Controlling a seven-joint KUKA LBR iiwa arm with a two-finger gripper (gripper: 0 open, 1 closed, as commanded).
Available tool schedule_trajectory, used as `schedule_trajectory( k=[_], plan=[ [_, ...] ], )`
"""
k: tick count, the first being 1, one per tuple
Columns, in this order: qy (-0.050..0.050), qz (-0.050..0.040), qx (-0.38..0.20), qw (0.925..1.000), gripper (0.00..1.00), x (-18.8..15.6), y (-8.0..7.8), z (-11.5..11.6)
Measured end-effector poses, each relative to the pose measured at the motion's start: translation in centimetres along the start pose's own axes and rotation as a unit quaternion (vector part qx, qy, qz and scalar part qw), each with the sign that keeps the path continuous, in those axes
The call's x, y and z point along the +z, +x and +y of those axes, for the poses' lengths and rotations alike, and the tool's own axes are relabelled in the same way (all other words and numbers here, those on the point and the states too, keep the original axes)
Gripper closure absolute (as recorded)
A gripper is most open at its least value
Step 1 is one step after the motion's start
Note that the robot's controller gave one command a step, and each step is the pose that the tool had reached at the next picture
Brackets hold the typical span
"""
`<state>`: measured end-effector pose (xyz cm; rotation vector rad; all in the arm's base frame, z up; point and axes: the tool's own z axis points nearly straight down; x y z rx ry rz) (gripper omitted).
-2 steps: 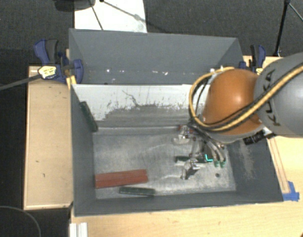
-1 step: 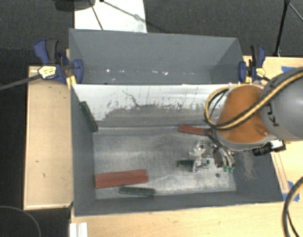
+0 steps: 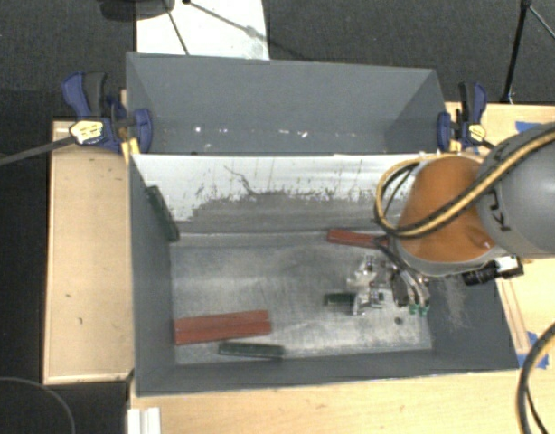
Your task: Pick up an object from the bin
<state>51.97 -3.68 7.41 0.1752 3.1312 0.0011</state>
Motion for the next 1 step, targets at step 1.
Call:
schedule_trajectory(
  k=[1],
  plan=[
    [0.000, 0.0011, 0.017, 0.9999, 1.00, -14.44, 0.69, -0.26]
  ],
)
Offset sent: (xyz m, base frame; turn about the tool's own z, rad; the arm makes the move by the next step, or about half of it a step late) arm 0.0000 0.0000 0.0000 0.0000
